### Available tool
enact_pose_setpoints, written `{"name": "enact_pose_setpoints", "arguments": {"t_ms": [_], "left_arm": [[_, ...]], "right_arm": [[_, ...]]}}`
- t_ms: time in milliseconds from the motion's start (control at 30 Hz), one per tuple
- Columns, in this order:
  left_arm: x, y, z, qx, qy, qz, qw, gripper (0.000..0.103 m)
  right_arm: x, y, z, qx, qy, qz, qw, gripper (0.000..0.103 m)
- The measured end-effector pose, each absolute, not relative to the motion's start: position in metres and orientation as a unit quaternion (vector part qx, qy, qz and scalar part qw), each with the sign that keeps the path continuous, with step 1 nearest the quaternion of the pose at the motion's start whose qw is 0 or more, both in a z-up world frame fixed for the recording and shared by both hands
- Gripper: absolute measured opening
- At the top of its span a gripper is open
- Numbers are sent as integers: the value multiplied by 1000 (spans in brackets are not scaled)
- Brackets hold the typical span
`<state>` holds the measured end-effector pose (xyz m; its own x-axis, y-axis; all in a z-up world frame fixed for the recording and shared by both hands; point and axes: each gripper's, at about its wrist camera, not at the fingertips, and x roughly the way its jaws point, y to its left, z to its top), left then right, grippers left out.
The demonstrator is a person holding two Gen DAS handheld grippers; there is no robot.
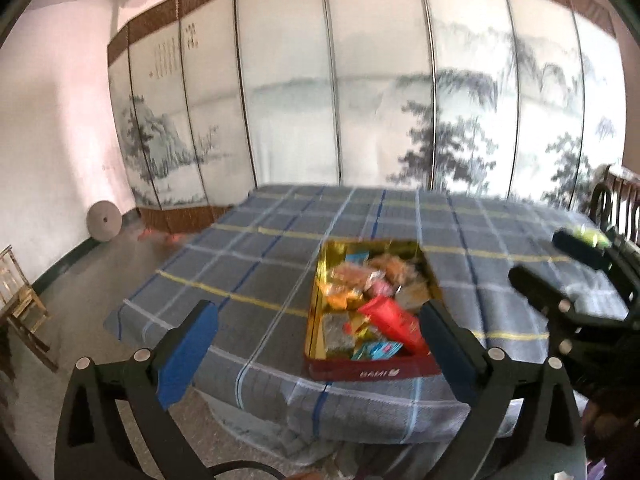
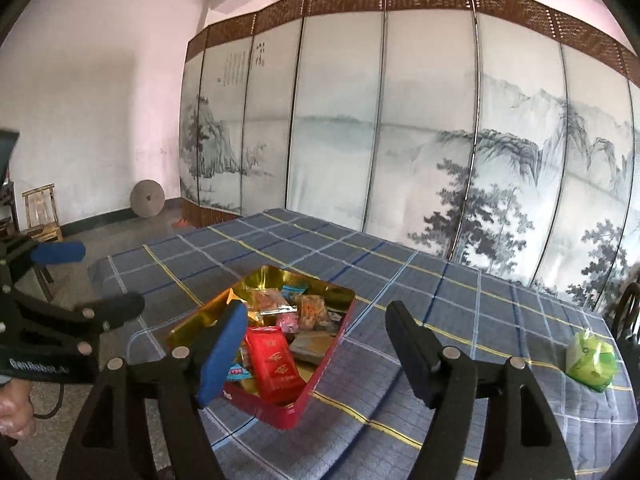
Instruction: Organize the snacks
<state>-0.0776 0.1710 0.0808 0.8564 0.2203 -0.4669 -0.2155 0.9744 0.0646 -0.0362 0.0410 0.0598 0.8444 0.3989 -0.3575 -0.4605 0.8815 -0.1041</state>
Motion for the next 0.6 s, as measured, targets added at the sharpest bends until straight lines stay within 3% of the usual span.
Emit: {"name": "enact_pose_setpoints", "arguments": {"t_ms": [600], "left_arm": [[-118,155,132,-17,189,108,976,103]], "right_arm": [[-88,0,96,-63,105,206,971,78]]}}
